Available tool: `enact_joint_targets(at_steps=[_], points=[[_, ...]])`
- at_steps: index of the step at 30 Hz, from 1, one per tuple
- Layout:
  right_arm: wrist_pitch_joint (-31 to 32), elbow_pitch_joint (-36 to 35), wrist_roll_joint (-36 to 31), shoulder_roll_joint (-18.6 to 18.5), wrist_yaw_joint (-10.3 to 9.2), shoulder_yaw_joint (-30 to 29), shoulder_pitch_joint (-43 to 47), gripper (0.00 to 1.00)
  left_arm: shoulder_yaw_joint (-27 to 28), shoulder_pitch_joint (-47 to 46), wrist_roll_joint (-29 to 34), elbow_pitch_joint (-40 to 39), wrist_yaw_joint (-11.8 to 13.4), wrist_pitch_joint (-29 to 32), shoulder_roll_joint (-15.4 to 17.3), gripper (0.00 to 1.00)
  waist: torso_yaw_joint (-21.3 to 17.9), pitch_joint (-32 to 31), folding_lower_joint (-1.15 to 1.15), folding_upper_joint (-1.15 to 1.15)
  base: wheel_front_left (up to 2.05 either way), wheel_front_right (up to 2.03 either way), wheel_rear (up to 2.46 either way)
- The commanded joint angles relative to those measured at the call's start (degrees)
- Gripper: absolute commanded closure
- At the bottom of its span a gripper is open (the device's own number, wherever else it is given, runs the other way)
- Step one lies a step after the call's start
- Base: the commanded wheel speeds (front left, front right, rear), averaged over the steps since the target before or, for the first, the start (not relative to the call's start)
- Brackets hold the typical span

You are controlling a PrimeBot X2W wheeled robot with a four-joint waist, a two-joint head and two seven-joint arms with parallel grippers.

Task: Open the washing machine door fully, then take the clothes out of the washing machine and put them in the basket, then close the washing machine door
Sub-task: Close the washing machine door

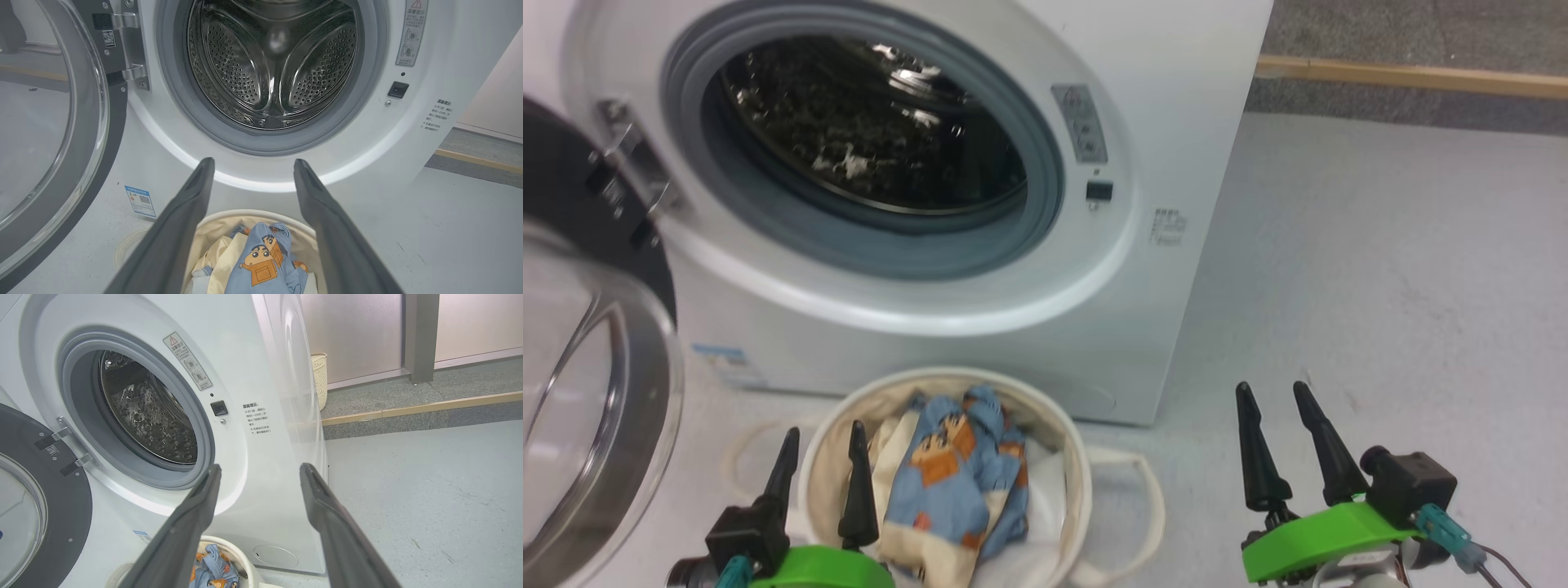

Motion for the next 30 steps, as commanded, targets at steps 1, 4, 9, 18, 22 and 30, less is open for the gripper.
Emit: enact_joint_targets(at_steps=[1,4,9,18,22,30], points=[[-0.7,-1.8,-0.2,0.1,0.47,1.1,-0.8,0.00,2.0,-1.2,0.0,-1.9,0.4,-0.7,0.3,0.00,0.0,0.1,0.00,0.00,-2.26,1.78,0.48],[-0.7,-1.7,-0.3,0.1,0.47,1.1,-0.9,0.00,1.8,-1.4,0.3,-1.9,0.6,-0.7,0.3,0.00,0.1,0.4,0.00,0.00,-2.33,1.85,0.48],[-0.7,-1.6,-0.7,0.1,0.47,0.5,-1.2,0.00,1.2,-1.6,3.3,-3.0,2.1,-0.7,0.3,0.00,0.2,0.6,0.00,0.00,-2.24,1.76,0.48],[-0.7,-1.1,-0.8,0.1,0.47,0.2,-1.1,0.00,0.0,-1.3,4.2,-1.6,2.8,-0.7,0.3,0.00,0.5,0.5,0.00,0.00,-1.14,1.12,0.02],[-0.7,-0.8,-0.9,0.1,0.47,0.2,-1.1,0.00,0.0,-1.3,4.2,-1.3,2.9,-0.7,0.3,0.00,0.6,0.5,0.00,0.00,-0.24,0.24,0.00],[-0.7,-1.1,-0.8,0.1,0.47,0.2,-1.3,0.00,-1.0,-1.8,3.6,-1.3,2.9,-0.7,0.3,0.00,2.2,0.9,0.00,0.00,0.00,0.00,0.00]])
